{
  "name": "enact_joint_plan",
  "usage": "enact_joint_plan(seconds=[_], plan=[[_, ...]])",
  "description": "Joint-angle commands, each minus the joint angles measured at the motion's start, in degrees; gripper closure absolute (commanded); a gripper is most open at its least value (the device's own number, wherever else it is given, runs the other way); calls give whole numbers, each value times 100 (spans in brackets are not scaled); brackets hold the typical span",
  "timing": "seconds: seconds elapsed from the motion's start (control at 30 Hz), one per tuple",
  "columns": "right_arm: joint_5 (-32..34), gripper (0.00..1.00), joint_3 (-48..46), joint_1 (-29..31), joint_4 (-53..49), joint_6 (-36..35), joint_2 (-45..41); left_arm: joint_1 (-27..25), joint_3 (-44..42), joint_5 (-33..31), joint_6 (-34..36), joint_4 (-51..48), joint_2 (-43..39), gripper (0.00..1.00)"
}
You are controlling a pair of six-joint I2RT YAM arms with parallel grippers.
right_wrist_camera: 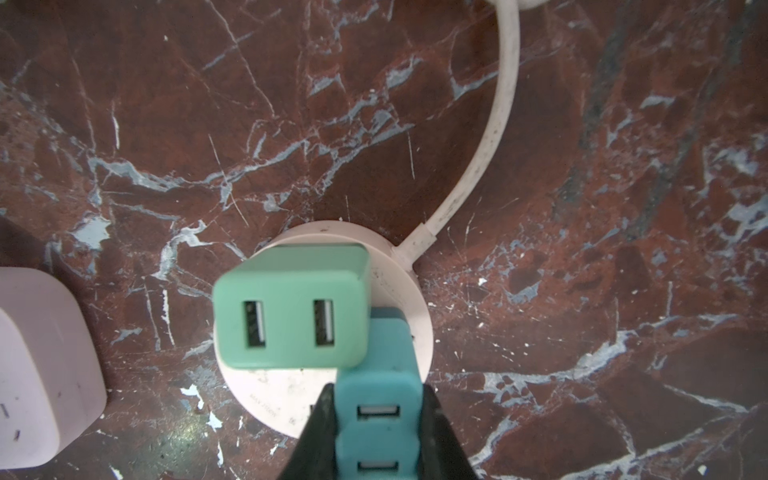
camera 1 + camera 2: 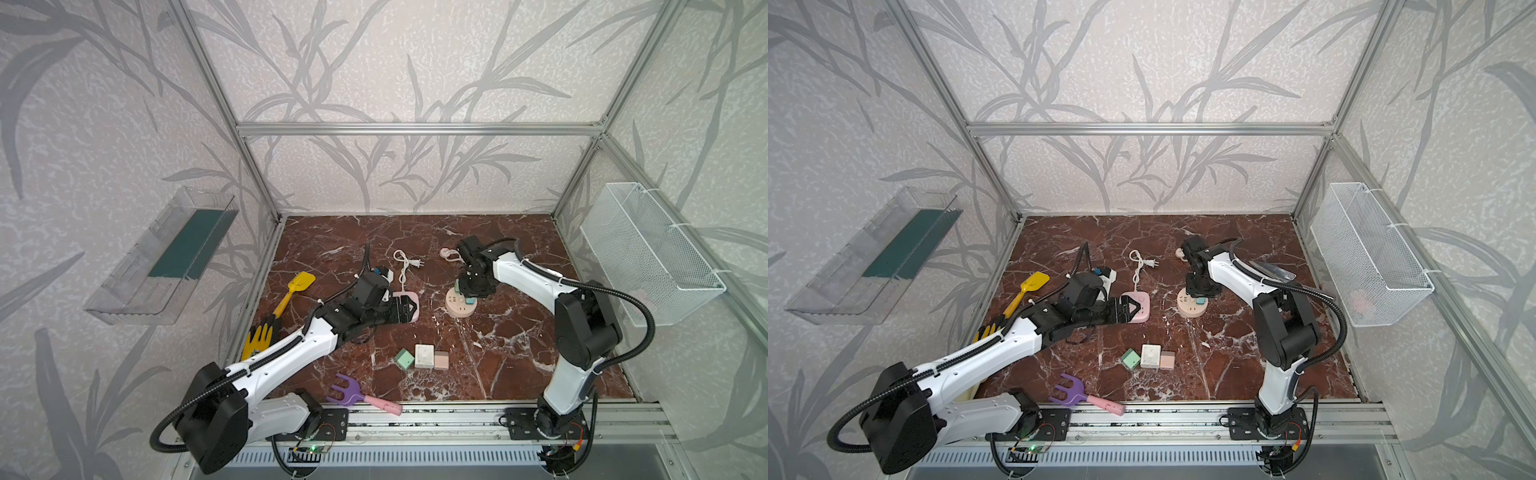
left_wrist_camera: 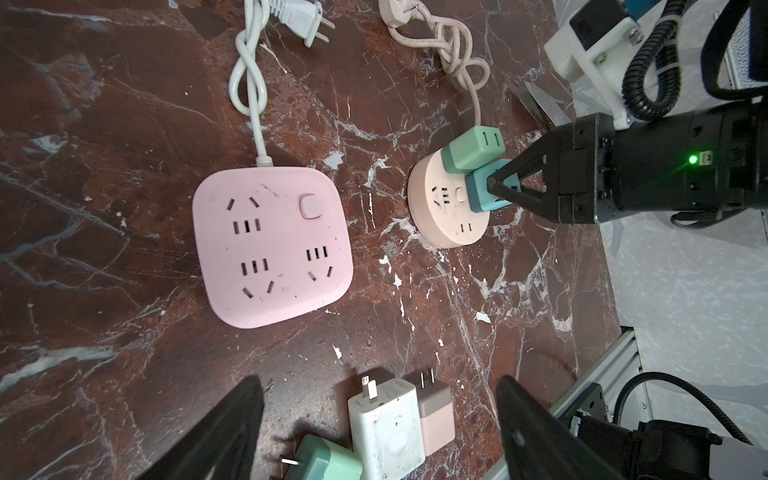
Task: Insert the plug
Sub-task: 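Press the teal adapter down into the round peach strip socket, right gripper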
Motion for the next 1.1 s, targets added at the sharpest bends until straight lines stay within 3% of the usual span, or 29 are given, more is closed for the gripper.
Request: enact_joint_plan(seconds=[0.0, 0.5, 0.77, 1.07], plan=[[-73, 100, -539, -12, -40, 66, 811, 48, -85, 67, -31, 147, 100, 15], [680, 100, -77, -45, -425, -324, 248, 72, 19, 187, -57, 121, 179, 14], [665, 100, 129, -92, -370, -521, 87, 75, 144, 249, -38, 44, 258, 14], [473, 67, -25, -113, -218, -385, -221, 62, 366, 320, -23, -27, 398, 14]])
